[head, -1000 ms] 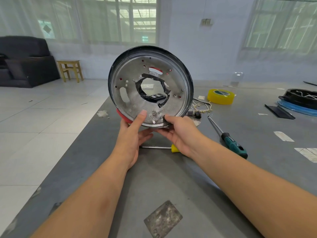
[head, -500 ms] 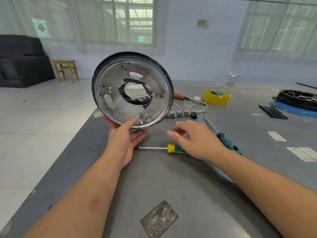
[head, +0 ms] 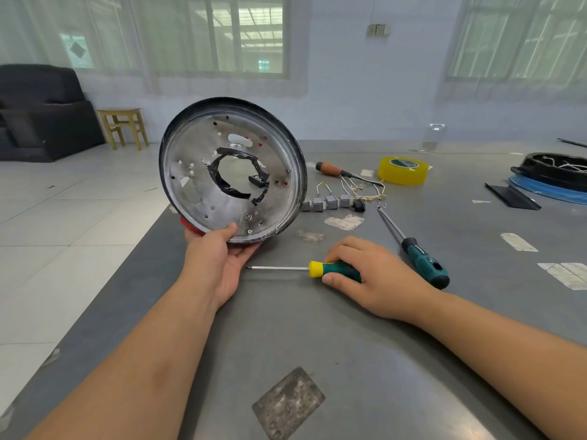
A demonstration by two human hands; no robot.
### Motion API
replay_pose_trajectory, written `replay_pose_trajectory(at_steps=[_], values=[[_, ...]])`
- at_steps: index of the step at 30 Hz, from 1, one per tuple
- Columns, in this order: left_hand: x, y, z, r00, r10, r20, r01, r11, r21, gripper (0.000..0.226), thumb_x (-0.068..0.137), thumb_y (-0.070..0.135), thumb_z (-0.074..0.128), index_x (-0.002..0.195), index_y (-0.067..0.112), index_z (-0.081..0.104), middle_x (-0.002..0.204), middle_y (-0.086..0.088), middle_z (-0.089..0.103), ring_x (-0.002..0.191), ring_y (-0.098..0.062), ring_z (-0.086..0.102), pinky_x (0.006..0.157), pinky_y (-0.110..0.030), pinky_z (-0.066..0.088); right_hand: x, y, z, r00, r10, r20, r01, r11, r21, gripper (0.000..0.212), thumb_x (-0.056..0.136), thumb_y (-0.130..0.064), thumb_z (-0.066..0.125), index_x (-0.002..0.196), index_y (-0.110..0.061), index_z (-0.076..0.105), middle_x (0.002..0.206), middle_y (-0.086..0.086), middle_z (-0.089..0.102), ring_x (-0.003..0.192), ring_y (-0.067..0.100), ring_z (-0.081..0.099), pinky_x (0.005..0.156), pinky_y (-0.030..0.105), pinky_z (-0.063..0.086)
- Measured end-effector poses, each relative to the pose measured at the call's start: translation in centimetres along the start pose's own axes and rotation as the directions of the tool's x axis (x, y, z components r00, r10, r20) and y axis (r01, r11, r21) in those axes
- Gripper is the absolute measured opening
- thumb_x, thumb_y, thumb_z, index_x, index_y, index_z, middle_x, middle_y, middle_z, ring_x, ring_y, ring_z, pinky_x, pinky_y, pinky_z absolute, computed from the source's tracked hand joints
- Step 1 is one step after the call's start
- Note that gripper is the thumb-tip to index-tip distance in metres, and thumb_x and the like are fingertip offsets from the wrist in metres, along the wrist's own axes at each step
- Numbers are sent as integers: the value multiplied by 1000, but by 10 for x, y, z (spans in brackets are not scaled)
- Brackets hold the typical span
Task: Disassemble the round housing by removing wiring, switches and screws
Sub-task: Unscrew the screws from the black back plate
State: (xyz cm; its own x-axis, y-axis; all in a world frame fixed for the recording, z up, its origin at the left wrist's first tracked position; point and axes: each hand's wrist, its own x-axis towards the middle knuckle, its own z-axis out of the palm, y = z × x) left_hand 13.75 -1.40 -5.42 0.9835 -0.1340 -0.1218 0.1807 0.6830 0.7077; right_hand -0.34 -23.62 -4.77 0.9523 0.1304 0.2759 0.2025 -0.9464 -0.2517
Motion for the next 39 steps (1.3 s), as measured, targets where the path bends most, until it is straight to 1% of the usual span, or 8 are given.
replay_pose_trajectory(at_steps=[5, 9, 13, 18, 25, 30, 35, 39], values=[[1, 2, -2, 999, -42, -24, 40, 997, -66, 59, 102, -11, 46, 146, 28, 45, 134, -12, 65, 110, -39, 71, 78, -59, 63, -1, -1, -1, 992, 87, -87, -83, 995, 50, 32, 97, -56, 52, 116, -32, 62, 104, -14, 59, 93, 7, 56, 84, 35, 51], [-1, 1, -1, 999, -41, -7, 41, 998, -44, 53, 103, -9, 47, 144, 25, 47, 132, -12, 67, 104, -38, 73, 70, -56, 65, -4, -6, 1, 977, 153, -146, -148, 988, 48, 31, 97, -58, 51, 114, -34, 63, 96, -15, 64, 88, 6, 58, 80, 37, 52], [-3, -2, 2, 1000, -9, 10, 9, 999, 43, 48, 105, -6, 48, 141, 25, 43, 137, -12, 64, 110, -39, 71, 75, -58, 64, -5, -14, 3, 966, 199, -165, -201, 980, 7, 36, 95, -63, 49, 111, -35, 65, 92, -14, 67, 84, 7, 60, 76, 39, 54], [-8, -3, 7, 999, 31, 17, -33, 991, 127, 36, 107, -4, 48, 120, 29, 46, 140, -9, 60, 117, -38, 67, 71, -57, 64, -2, -18, 5, 964, 207, -166, -204, 978, 37, 35, 95, -61, 50, 112, -34, 66, 91, -13, 67, 83, 8, 59, 75, 39, 54], [-10, -4, 8, 999, 52, 14, -53, 987, 151, 37, 107, -5, 47, 112, 32, 48, 139, -7, 59, 117, -35, 66, 68, -54, 65, -2, -18, 7, 967, 187, -173, -175, 981, 84, 32, 96, -58, 53, 111, -32, 67, 88, -13, 66, 80, 6, 58, 73, 34, 51], [-9, -4, 8, 999, 52, 4, -52, 988, 148, 38, 107, -5, 47, 120, 30, 46, 140, -7, 59, 117, -35, 66, 68, -54, 65, -3, -19, 6, 969, 188, -162, -174, 980, 93, 32, 96, -59, 52, 110, -34, 65, 88, -13, 65, 81, 5, 58, 72, 34, 53], [-9, -6, 7, 997, 71, 9, -71, 984, 163, 49, 107, -4, 48, 146, 24, 39, 141, -4, 60, 113, -27, 68, 65, -46, 66, -3, -22, 5, 967, 198, -161, -183, 977, 106, 34, 95, -60, 52, 110, -33, 67, 87, -12, 66, 80, 6, 59, 72, 35, 53], [-11, -8, 7, 990, 132, 42, -138, 963, 231, 58, 107, -3, 49, 152, 31, 35, 145, 4, 58, 121, -23, 65, 75, -45, 66, -4, -27, 6, 960, 223, -167, -209, 973, 102, 37, 95, -60, 51, 107, -31, 69, 83, -10, 68, 76, 9, 60, 70, 38, 53]])
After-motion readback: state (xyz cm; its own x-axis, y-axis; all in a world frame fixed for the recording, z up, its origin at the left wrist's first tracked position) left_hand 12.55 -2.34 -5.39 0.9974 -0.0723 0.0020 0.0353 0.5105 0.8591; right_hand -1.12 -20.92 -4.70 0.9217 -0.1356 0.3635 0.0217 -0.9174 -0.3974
